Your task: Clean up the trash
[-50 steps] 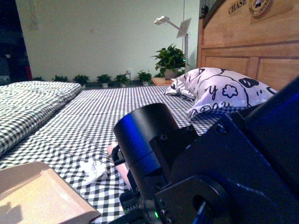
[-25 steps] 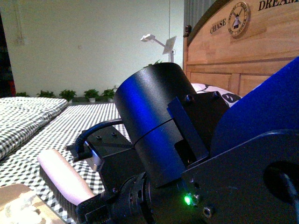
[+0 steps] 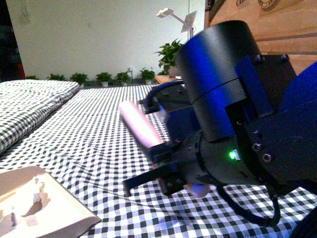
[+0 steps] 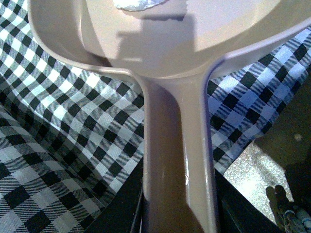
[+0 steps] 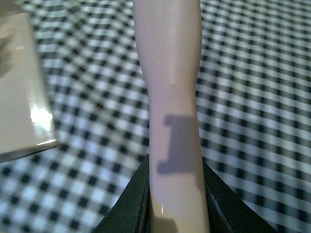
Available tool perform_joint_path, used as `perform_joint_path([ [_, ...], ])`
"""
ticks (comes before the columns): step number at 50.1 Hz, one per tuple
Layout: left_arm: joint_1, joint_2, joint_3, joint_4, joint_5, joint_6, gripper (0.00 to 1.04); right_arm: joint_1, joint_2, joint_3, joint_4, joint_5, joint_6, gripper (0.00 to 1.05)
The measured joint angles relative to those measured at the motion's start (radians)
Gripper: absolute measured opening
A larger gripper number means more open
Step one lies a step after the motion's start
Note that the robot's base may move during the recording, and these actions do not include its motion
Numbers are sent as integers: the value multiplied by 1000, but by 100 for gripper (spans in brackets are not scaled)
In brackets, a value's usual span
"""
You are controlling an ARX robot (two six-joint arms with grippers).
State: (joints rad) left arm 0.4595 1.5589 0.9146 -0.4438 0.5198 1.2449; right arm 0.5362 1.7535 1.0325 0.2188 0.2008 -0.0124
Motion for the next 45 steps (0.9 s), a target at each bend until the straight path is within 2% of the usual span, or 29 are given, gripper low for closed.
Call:
perform_joint_path([
  [8, 0, 0, 0, 0, 0, 0, 28, -158, 15, -44, 73, 192, 7, 21],
  [13, 0, 7, 11, -48, 10, -1, 28, -261, 13, -62, 117, 242, 7, 21],
  [15, -1, 8, 14, -72, 16, -3, 28, -307, 6, -68, 130, 245, 6, 21],
  [22, -13, 8, 15, -35, 44, -23, 28, -380, -23, -87, 154, 231, -9, 21],
  [35, -33, -6, 16, 81, 117, -100, 28, -442, -114, -122, 185, 177, -35, 21],
  [45, -35, -83, -14, 235, 149, -216, 28, -478, -189, -173, 217, 144, -68, 21],
])
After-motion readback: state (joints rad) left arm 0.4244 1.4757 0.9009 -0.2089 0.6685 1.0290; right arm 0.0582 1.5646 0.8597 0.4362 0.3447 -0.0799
